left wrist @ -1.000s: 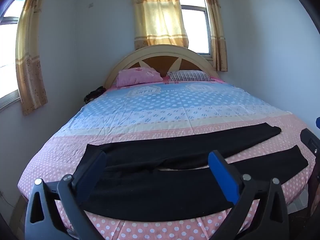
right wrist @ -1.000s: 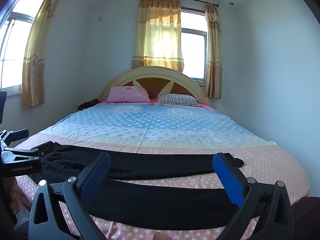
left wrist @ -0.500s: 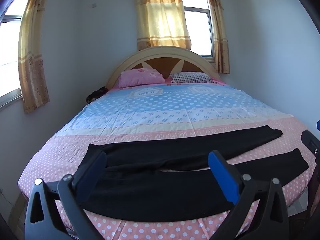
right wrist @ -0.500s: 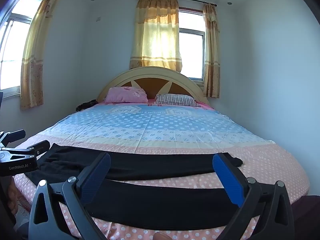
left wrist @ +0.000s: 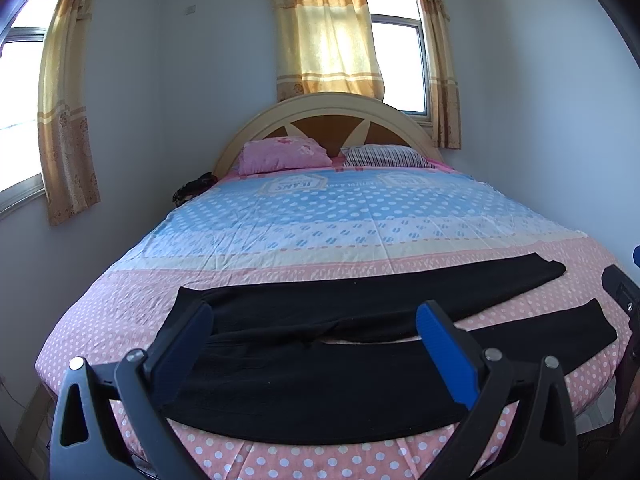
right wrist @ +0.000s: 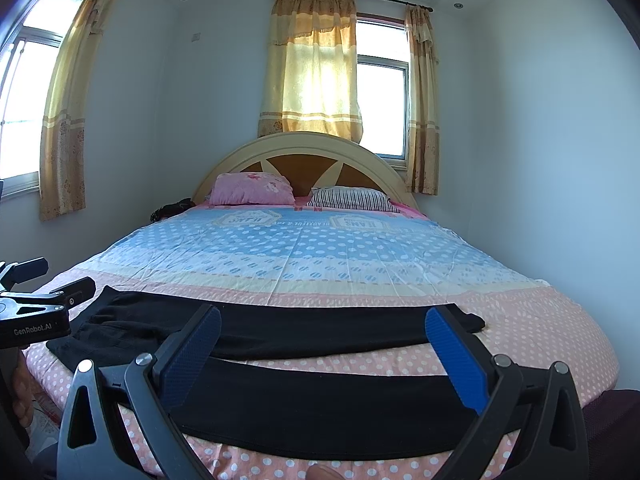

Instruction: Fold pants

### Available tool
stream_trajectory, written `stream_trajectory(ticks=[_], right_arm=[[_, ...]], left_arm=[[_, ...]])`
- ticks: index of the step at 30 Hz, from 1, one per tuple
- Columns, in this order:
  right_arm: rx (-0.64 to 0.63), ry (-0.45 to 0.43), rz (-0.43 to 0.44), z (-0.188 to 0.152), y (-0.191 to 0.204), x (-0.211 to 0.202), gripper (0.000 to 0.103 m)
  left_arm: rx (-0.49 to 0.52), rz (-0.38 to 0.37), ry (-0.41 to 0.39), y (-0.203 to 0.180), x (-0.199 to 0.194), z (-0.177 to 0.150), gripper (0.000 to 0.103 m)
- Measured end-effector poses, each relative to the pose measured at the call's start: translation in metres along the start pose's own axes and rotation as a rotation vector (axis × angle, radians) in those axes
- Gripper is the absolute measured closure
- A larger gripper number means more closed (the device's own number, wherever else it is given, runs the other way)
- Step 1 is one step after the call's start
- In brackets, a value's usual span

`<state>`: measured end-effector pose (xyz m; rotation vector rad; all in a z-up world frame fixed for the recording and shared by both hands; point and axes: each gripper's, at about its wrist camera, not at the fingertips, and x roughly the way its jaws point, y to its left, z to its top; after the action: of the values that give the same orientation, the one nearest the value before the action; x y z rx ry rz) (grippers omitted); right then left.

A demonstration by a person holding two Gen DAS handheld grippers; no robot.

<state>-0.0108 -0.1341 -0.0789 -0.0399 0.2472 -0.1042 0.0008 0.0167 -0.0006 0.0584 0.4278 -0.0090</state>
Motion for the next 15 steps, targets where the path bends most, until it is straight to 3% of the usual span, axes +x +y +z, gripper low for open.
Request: stream_trajectory(ticks=[15], right_arm=[[0.001,0.007,0.001,-0.0018,-0.0039,0.0015,0.001]], left_arm=[[-0.007,0.002,-0.003,0.0011,-0.003,0.0029,0.0]])
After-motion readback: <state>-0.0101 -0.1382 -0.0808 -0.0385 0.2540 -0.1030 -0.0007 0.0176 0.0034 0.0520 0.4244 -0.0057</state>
